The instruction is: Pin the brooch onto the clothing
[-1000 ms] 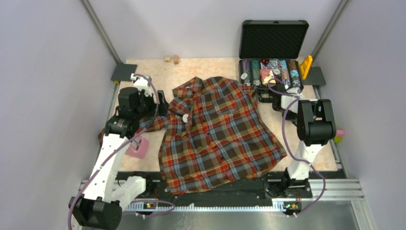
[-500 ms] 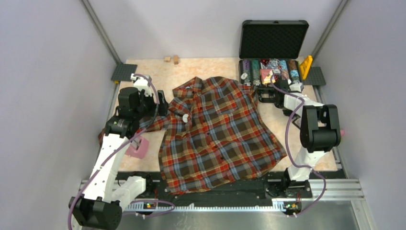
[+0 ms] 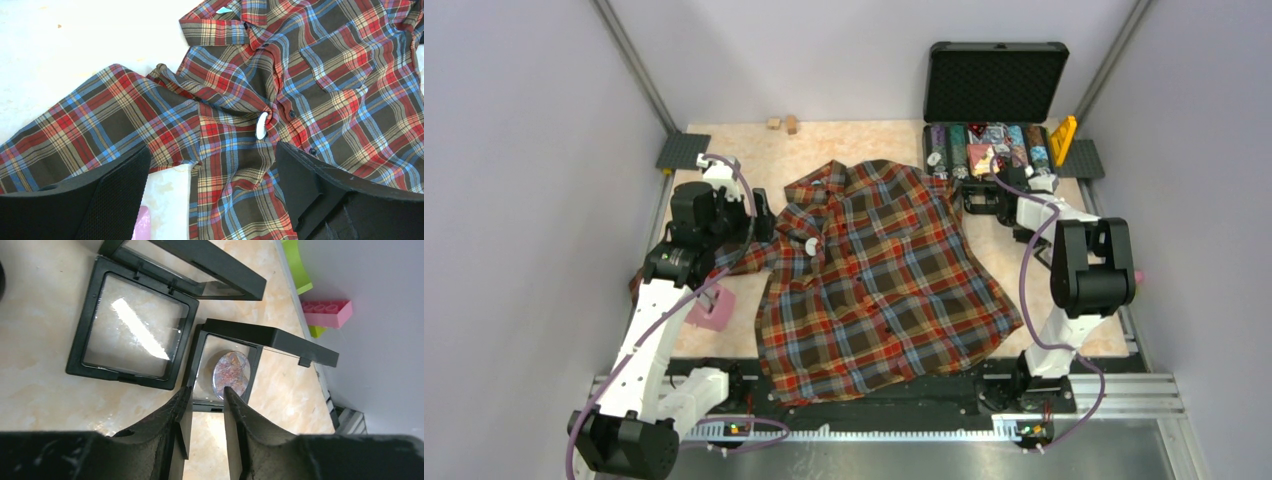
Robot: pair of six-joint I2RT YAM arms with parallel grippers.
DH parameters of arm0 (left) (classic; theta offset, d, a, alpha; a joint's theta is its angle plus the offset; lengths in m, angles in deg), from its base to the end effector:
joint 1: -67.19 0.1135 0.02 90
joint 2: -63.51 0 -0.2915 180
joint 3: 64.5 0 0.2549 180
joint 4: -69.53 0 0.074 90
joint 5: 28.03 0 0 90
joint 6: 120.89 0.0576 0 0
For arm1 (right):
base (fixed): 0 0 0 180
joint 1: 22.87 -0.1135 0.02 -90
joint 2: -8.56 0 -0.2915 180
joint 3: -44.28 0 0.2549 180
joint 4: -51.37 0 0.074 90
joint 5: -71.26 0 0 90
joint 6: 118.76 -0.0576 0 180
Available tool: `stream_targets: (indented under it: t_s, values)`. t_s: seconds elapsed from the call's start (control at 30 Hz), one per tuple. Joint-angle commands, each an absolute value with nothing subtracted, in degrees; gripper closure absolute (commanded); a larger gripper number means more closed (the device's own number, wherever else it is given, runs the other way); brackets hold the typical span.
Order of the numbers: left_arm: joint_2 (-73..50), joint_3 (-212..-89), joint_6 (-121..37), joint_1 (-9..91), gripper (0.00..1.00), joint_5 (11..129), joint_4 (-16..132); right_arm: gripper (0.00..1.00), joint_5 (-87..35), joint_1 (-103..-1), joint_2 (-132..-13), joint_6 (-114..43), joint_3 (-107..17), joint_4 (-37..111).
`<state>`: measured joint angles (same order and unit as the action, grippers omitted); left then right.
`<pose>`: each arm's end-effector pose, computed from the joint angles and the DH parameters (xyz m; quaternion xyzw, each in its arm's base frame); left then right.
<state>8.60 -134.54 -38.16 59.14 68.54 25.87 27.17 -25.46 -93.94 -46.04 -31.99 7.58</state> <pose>0.2107 -0.0365 0.3559 0.0351 0.8579 -0.1168 0.4991 0.3522 -0.0255 0.1782 0.1830 0.8908 -0.3508 0.2236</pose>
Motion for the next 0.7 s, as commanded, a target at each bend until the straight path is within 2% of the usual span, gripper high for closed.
stream_targets:
  t_s: [0.0, 0.23, 0.67]
  values:
    - [8.6, -134.1, -37.1, 58.9, 0.02, 67.8, 27.6, 0.68, 24.4, -25.3, -90.8, -48.5, -31.5, 9.3]
    - [8.8, -133.0, -36.6, 58.9, 0.02, 66.8, 29.3, 0.63, 22.9, -24.5, -88.5, -49.3, -28.0, 14.3]
    - [11.2, -129.3, -36.5, 58.9, 0.01, 59.4, 34.5, 0.61, 26.3, -23.1, -92.7, -44.6, -28.6, 20.3]
